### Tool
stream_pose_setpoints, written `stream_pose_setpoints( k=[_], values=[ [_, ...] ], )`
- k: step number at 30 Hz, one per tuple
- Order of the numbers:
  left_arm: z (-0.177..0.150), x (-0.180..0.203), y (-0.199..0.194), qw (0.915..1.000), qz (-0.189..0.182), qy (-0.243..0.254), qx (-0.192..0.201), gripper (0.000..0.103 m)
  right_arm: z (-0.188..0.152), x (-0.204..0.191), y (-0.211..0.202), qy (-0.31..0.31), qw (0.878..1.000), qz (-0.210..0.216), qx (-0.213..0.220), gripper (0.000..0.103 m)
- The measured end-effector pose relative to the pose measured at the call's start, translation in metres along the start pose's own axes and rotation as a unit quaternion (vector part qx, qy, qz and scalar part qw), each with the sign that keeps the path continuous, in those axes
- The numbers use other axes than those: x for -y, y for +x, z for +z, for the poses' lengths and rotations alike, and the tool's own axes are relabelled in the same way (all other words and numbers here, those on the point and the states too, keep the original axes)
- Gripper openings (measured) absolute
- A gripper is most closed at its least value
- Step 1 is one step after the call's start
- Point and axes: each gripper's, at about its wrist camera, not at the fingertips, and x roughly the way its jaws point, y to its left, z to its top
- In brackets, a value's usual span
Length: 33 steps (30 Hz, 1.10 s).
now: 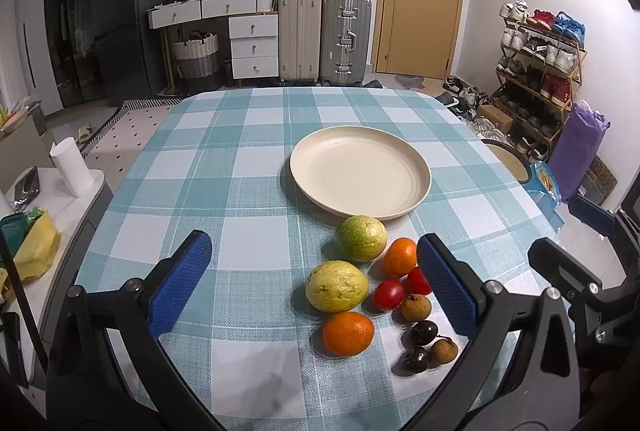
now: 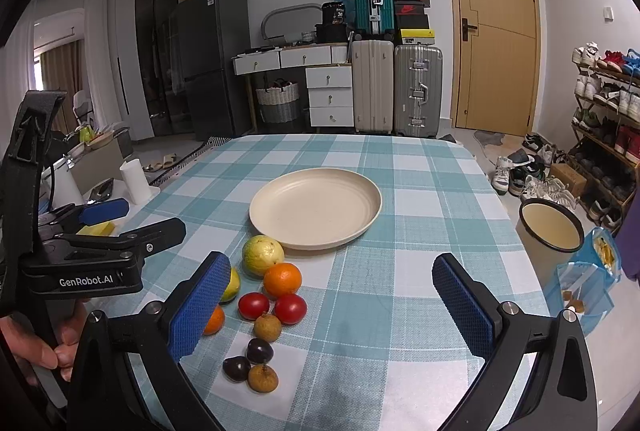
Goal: Organize fruits
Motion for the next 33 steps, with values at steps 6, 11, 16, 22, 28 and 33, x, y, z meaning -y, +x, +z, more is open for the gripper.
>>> stream_pose_setpoints(
  k=[6, 11, 16, 22, 28, 33],
  values=[
    [0.0001, 0.0012, -0.002, 1.0, 0.002, 0.0, 0.003, 0.102, 0.0012, -0.0002, 0.0001, 0.001, 1.0, 0.001, 0.001, 0.103],
    [-0.001, 0.0014, -0.002, 1.0, 0.003, 0.001, 0.002, 0.102, 0.0009, -0.0002, 0.0013, 0.001, 1.0, 0.0, 0.003, 0.103],
    [-0.0019, 0.0009, -0.0019, 1.0, 0.004, 0.001, -0.001, 0.102, 0.001, -0.0009, 0.0015, -0.001, 1.0, 0.003, 0.002, 0.103],
    [-0.0024, 0.0016, -0.0019, 1.0, 0.004, 0.002, 0.0, 0.102, 0.0007, -0.0014, 0.0018, -0.001, 1.0, 0.005, 0.001, 0.103],
    [-0.0053, 0.0006, 0.0006, 1.0, 0.003, 0.001, -0.003, 0.102, 0.0006, -0.0021, 0.0031, -0.003, 1.0, 0.007, 0.001, 0.103],
    [-0.0054, 0.0014, 0.002, 1.0, 0.003, 0.001, -0.004, 0.102, 0.0005, -0.0036, 0.005, -0.005, 1.0, 0.008, 0.0, 0.103]
  ],
)
